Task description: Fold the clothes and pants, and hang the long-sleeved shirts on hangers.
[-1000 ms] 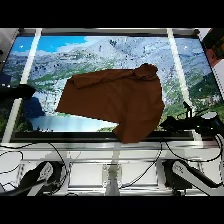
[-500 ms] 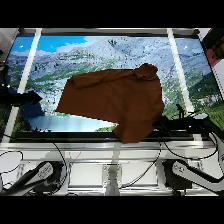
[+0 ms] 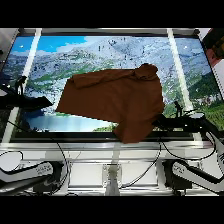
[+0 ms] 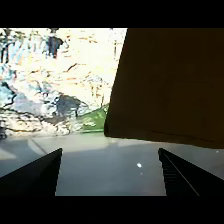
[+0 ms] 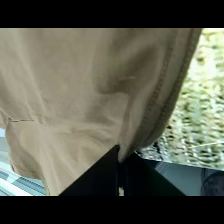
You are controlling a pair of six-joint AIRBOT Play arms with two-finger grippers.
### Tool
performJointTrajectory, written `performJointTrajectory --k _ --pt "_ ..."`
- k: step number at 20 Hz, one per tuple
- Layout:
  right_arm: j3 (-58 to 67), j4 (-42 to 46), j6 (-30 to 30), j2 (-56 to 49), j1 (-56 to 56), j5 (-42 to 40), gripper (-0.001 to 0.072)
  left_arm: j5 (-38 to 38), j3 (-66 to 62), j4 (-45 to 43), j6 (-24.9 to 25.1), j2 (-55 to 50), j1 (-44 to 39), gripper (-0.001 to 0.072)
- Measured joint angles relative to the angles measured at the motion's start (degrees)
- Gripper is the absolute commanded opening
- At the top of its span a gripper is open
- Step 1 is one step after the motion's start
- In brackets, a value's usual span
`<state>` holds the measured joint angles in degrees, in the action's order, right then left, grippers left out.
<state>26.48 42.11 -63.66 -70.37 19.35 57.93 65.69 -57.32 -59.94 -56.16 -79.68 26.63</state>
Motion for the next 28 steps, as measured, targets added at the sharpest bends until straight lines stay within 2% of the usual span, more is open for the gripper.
performJointTrajectory --k 2,10,11,13,14,20,23,28 --pt "0.0 -0.1 0.1 0.0 0.0 0.0 0.0008 0.0 0.0 1.6 0.0 -2.5 -0.4 0.0594" --pt "0.0 -0.3 0.3 0.0 -0.1 -0.3 0.0008 -2.6 -0.1 5.8 0.0 -10.4 -4.3 0.0582" --pt "0.0 -0.3 0.3 0.0 -0.1 -0.4 0.0008 -2.8 -0.1 5.9 0.0 -11.0 -4.7 0.0457" --pt "0.0 -0.4 0.3 0.0 -0.1 -0.4 0.0008 -3.9 0.0 6.1 0.1 -12.4 -5.9 0.012" --pt "0.0 -0.5 0.3 0.1 -0.1 -0.4 0.0008 -3.8 0.0 5.7 0.0 -12.7 -6.5 0.0015" --pt "4.6 -0.9 0.4 7.0 -0.1 2.5 0.0007 0.4 -1.8 7.0 1.2 -10.2 -8.5 0.0013" --pt "10.8 -0.8 -0.4 15.0 -0.1 4.6 0.0007 3.0 -4.1 9.2 2.2 -2.9 -8.1 0.0013" --pt "24.2 1.8 -3.0 28.3 -0.1 6.0 0.0007 3.5 -5.6 13.4 2.8 16.0 -7.4 0.0014"
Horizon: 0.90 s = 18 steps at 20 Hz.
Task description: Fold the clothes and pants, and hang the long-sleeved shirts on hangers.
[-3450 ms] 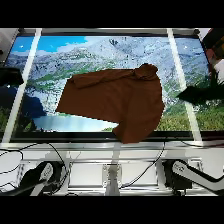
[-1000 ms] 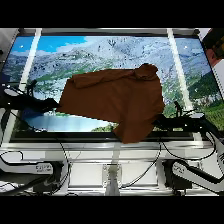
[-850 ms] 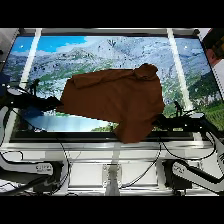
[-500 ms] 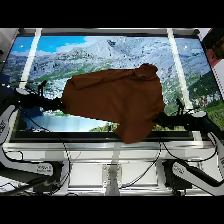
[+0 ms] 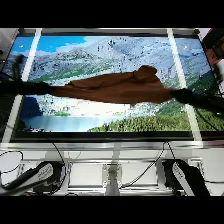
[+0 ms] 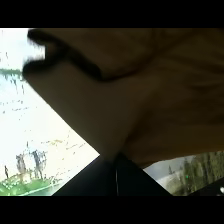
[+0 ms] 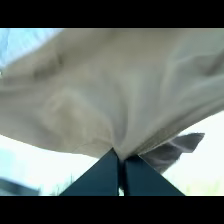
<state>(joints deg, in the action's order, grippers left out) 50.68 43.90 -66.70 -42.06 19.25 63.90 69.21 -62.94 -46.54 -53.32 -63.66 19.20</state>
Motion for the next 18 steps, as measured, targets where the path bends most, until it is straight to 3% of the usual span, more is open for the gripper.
performJointTrajectory --k 4,11,15,18 --pt "11.5 2.2 -1.6 7.6 0.0 0.3 0.0007 -5.4 -0.3 3.1 0.2 17.2 0.1 0.0013" --pt "29.1 3.7 -5.7 14.8 0.0 3.6 0.0007 -28.6 -0.4 3.6 0.2 42.3 0.1 0.0012" --pt "36.6 4.1 -7.8 15.5 0.0 3.8 0.0006 -36.0 -0.4 -0.5 -0.1 48.2 0.1 0.0012" --pt "38.7 4.3 -8.6 13.3 0.0 2.5 0.0006 -35.2 -0.3 -5.7 -4.0 47.6 0.1 0.0012"
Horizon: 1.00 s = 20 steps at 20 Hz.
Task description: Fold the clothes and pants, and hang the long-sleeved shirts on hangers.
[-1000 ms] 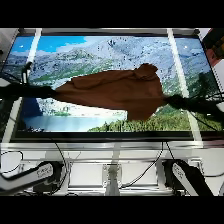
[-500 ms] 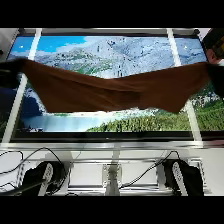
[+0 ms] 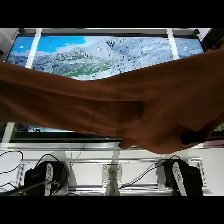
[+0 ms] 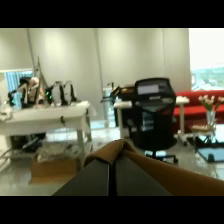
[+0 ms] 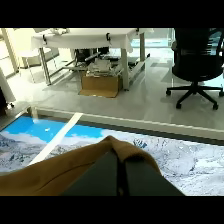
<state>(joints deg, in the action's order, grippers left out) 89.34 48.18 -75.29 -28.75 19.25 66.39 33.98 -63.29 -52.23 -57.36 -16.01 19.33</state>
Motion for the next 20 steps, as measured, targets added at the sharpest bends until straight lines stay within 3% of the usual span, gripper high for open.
performJointTrajectory --k 5,7,10,12,15,20 --pt "0.9 0.2 -0.9 -13.7 0.0 4.8 0.0007 13.1 0.1 -4.2 -5.2 -12.9 -0.1 0.0012" --pt "1.0 0.0 -1.1 -22.0 0.0 7.6 0.0008 15.5 0.1 -3.0 -5.0 -21.5 -0.9 0.0012" --pt "1.1 -1.5 -1.3 -34.7 0.0 8.9 0.0008 15.9 0.1 -0.1 -0.8 -36.9 -4.4 0.0012" --pt "1.1 -3.0 -1.5 -42.7 -0.3 7.4 0.0007 12.3 0.1 0.9 1.0 -45.4 -7.5 0.0012" --pt "1.1 -3.7 -1.5 -52.5 -2.1 1.4 0.0008 0.9 -0.1 2.4 2.4 -55.8 -12.3 0.0012" --pt "1.1 0.3 -1.3 -62.7 -7.2 -11.0 0.0007 -16.6 -0.2 3.6 3.4 -64.3 -18.2 0.0011"
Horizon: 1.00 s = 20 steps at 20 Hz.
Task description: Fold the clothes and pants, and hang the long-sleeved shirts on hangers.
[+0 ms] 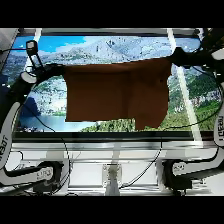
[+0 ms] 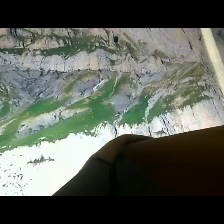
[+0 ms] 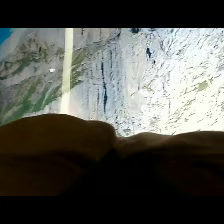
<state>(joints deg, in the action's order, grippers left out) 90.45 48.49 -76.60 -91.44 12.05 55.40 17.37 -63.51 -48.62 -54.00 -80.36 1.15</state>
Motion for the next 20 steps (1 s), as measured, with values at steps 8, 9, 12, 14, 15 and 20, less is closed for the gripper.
performJointTrajectory --k 8,9,12,14,15,20 --pt "-4.4 16.0 -0.6 -5.4 -2.6 1.6 0.0007 6.6 0.1 0.2 0.2 -5.8 1.9 0.0012" --pt "-5.4 16.8 -0.9 -5.5 -2.6 1.7 0.0008 8.2 0.1 0.0 0.2 -6.4 2.0 0.0013" --pt "-7.4 18.2 -2.0 -5.7 -2.8 2.1 0.0399 11.8 0.1 -0.2 0.2 -8.1 2.0 0.072" --pt "-7.7 18.8 -2.7 -5.6 -2.8 2.9 0.0572 13.1 0.1 -0.2 0.2 -8.4 2.0 0.071" --pt "-7.5 19.1 -3.1 -5.4 -2.8 3.8 0.0522 13.9 0.1 -0.2 0.2 -8.3 2.0 0.0709" --pt "-5.4 23.7 -3.6 -1.0 -0.7 10.4 0.0342 21.0 0.1 -5.5 0.2 -3.4 3.7 0.069"
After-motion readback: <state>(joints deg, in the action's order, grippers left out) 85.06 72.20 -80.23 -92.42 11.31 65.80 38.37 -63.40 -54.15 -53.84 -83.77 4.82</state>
